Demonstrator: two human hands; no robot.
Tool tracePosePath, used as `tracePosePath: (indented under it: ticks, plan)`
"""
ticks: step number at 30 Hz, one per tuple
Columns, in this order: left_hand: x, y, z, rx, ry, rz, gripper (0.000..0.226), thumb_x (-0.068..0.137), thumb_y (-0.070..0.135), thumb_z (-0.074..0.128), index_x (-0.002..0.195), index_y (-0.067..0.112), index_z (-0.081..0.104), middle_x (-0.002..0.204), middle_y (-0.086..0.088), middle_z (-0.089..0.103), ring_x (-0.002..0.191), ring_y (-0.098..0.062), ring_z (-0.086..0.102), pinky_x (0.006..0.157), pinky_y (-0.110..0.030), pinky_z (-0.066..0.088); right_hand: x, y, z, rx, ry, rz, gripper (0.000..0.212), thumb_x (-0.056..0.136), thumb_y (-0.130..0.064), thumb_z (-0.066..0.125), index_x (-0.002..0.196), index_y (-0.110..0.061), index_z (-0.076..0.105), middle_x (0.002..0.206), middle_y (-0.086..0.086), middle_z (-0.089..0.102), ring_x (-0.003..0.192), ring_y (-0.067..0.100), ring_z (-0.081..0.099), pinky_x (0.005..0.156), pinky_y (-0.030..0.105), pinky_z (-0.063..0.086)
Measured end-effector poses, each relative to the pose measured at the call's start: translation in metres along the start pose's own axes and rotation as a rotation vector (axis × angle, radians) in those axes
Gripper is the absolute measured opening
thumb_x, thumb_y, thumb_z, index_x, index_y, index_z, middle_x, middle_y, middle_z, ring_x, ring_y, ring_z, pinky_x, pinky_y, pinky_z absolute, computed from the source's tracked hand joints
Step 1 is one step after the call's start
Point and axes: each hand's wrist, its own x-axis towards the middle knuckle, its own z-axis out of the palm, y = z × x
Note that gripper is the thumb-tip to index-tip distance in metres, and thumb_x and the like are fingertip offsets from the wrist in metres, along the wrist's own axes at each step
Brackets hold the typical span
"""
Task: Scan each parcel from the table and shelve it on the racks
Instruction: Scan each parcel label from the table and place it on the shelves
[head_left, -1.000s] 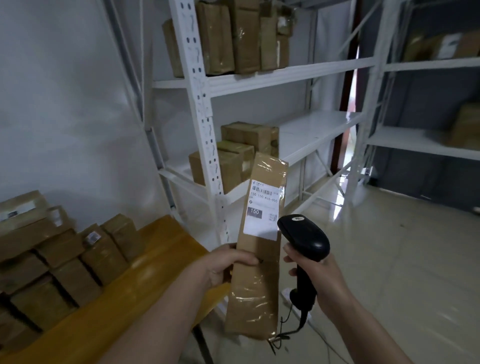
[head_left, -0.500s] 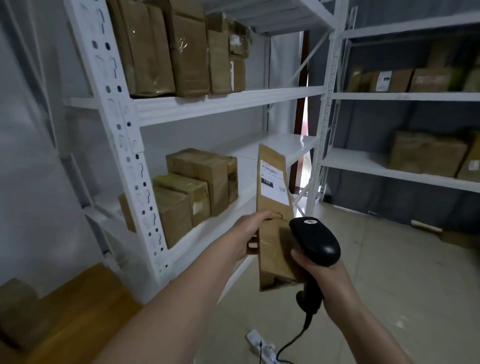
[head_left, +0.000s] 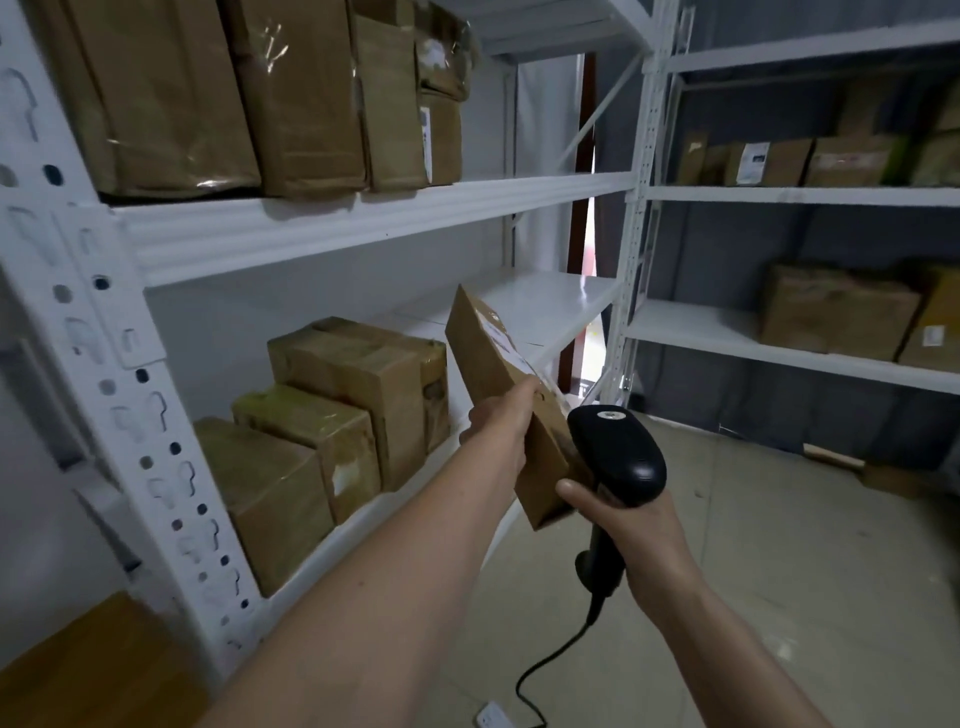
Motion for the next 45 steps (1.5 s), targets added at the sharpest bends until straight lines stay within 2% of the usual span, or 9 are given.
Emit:
tracePosePath:
  ticks: [5, 11, 16, 21, 26, 30, 34, 39, 45]
  plan:
    - [0.033, 0.003, 0.02, -0.022, 0.091, -0.011, 0.08, 0.053, 0.052, 0.069, 0.122, 0.014, 0.056, 0.12, -0.009, 0.059, 0.105, -0.028, 0.059, 0.093, -0.043, 0.052, 0.057, 0.016, 0.0, 0.002, 0.068, -0.039, 0.048, 0.054, -0.034, 0.088, 0.096, -0.038, 0.064, 0.09, -0.025, 0.07, 0.086, -0.006, 0.065, 0.065, 0.013, 0.049]
    - [0.076, 0.013, 0.04, -0.104, 0.115, -0.062, 0.083, 0.062, 0.052, 0.08, 0.129, 0.014, 0.05, 0.126, -0.01, 0.052, 0.109, -0.028, 0.055, 0.097, -0.042, 0.049, 0.14, 0.035, -0.013, 0.008, 0.058, 0.007, 0.024, 0.076, -0.019, 0.081, 0.079, -0.038, 0.067, 0.077, -0.012, 0.07, 0.083, 0.008, 0.066, 0.069, 0.025, 0.049]
    - [0.103, 0.014, 0.045, -0.111, 0.181, -0.081, 0.041, 0.079, 0.043, 0.077, 0.097, 0.022, 0.048, 0.092, 0.002, 0.055, 0.077, -0.014, 0.052, 0.063, -0.028, 0.042, 0.199, 0.055, -0.011, 0.008, -0.009, 0.088, 0.017, 0.074, -0.022, 0.082, 0.078, -0.028, 0.067, 0.071, -0.011, 0.07, 0.067, -0.004, 0.065, 0.055, 0.014, 0.047]
    - [0.115, -0.002, 0.029, -0.095, 0.4, -0.137, 0.059, 0.089, 0.035, 0.065, 0.14, 0.015, 0.043, 0.141, -0.004, 0.046, 0.123, -0.021, 0.047, 0.098, -0.036, 0.038, 0.241, 0.08, 0.009, -0.017, -0.149, 0.191, 0.014, 0.074, -0.025, 0.082, 0.078, -0.026, 0.069, 0.074, -0.01, 0.071, 0.074, 0.002, 0.067, 0.061, 0.018, 0.047]
    - [0.114, -0.014, 0.009, -0.182, 0.494, -0.189, 0.025, 0.09, 0.02, 0.062, 0.112, 0.016, 0.049, 0.094, 0.003, 0.051, 0.084, -0.013, 0.048, 0.085, -0.031, 0.046, 0.259, 0.093, 0.042, -0.001, -0.279, 0.227, 0.016, 0.076, -0.023, 0.082, 0.079, -0.028, 0.066, 0.075, -0.012, 0.07, 0.074, -0.002, 0.065, 0.059, 0.011, 0.045]
    - [0.111, -0.022, -0.001, -0.249, 0.483, -0.189, 0.038, 0.089, 0.018, 0.064, 0.125, 0.012, 0.055, 0.118, -0.004, 0.056, 0.102, -0.017, 0.054, 0.09, -0.031, 0.05, 0.262, 0.103, 0.062, 0.016, -0.355, 0.288, 0.014, 0.078, -0.021, 0.079, 0.085, -0.02, 0.067, 0.083, -0.002, 0.069, 0.08, 0.006, 0.064, 0.064, 0.019, 0.046]
    - [0.106, -0.028, -0.012, -0.307, 0.449, -0.198, 0.013, 0.092, 0.014, 0.061, 0.103, 0.008, 0.064, 0.098, -0.005, 0.066, 0.087, -0.015, 0.064, 0.069, -0.026, 0.055, 0.265, 0.106, 0.072, 0.047, -0.375, 0.306, 0.017, 0.076, -0.018, 0.081, 0.081, -0.023, 0.065, 0.084, -0.001, 0.07, 0.08, 0.007, 0.064, 0.067, 0.02, 0.047]
    - [0.094, -0.035, -0.026, -0.318, 0.445, -0.201, 0.005, 0.093, 0.011, 0.061, 0.089, 0.008, 0.062, 0.094, -0.007, 0.066, 0.083, -0.017, 0.064, 0.074, -0.029, 0.056, 0.258, 0.1, 0.068, 0.026, -0.376, 0.201, 0.024, 0.071, -0.021, 0.085, 0.081, -0.026, 0.064, 0.079, -0.008, 0.068, 0.072, -0.004, 0.063, 0.06, 0.011, 0.046]
    - [0.062, -0.037, -0.044, -0.264, 0.375, -0.153, 0.007, 0.094, 0.012, 0.061, 0.09, 0.007, 0.064, 0.09, -0.006, 0.067, 0.08, -0.017, 0.065, 0.069, -0.025, 0.057, 0.224, 0.069, 0.072, -0.072, -0.259, -0.029, 0.035, 0.073, -0.023, 0.083, 0.1, -0.012, 0.063, 0.088, 0.003, 0.066, 0.083, 0.013, 0.063, 0.068, 0.021, 0.051]
